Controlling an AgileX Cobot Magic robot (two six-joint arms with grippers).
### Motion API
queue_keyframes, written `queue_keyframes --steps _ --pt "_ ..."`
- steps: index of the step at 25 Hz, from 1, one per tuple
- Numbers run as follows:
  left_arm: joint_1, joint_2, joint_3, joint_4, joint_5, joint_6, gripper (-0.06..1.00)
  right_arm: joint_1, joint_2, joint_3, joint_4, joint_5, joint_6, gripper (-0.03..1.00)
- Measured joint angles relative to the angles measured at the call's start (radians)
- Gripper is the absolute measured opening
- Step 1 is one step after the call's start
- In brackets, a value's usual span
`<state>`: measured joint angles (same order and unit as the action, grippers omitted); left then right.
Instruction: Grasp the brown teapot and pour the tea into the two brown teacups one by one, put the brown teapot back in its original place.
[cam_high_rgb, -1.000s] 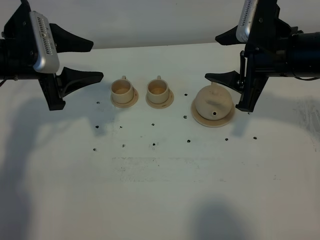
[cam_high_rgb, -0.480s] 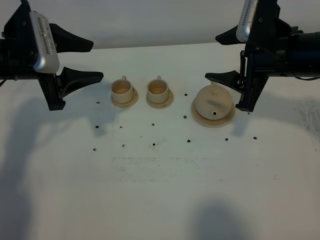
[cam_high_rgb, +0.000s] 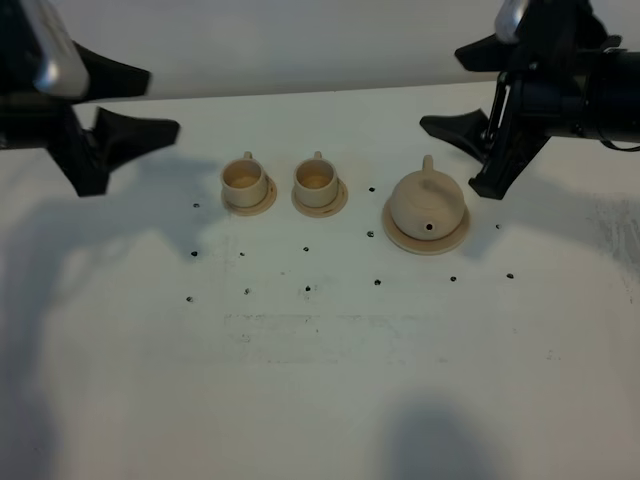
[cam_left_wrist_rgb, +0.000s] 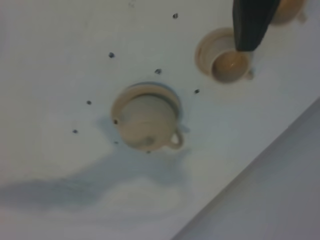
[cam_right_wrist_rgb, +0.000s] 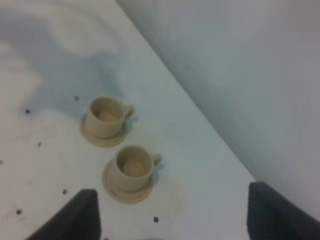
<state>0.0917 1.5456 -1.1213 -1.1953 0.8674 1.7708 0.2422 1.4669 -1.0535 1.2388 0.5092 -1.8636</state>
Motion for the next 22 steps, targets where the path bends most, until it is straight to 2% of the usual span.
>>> queue_keyframes --steps 6,11,22 --pt "0.023 -0.055 -0.001 0.134 -0.034 -0.251 0.57 0.000 -0.011 0.000 -0.054 -0.023 0.136 0.59" --pt "0.025 -0.073 -0.001 0.208 -0.046 -0.387 0.56 0.000 -0.024 0.000 -0.155 -0.046 0.304 0.59" --pt "0.025 -0.158 -0.001 0.422 -0.114 -0.665 0.41 0.000 -0.061 -0.001 -0.334 -0.072 0.643 0.59"
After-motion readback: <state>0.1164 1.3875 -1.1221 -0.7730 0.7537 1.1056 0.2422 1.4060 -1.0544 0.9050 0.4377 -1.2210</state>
